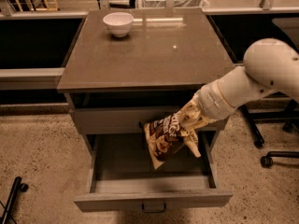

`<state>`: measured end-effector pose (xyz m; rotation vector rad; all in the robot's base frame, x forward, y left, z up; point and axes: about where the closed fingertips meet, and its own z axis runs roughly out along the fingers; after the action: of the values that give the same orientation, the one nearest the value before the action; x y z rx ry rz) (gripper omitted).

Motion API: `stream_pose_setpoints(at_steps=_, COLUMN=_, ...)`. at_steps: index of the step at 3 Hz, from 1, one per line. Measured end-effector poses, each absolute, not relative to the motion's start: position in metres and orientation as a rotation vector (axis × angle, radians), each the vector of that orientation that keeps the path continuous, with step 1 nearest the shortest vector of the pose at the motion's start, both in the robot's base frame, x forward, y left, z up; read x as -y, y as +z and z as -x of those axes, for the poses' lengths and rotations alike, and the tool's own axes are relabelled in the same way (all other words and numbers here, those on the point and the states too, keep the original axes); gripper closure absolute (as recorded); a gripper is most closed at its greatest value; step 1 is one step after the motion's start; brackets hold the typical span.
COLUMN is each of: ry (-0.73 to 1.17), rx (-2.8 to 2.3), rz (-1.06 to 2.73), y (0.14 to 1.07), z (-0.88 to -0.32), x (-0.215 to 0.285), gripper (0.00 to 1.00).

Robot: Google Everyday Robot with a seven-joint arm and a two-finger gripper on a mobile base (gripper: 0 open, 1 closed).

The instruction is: Place brown chip bag into middle drawer

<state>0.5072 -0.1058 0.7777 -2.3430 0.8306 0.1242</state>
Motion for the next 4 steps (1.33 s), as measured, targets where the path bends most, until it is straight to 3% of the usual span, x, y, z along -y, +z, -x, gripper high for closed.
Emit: stream_pose_setpoints(at_steps=4, ry=0.181, rx=-0.926, rz=2.385, y=0.682, z=-0.512, x=0.137, gripper=1.0)
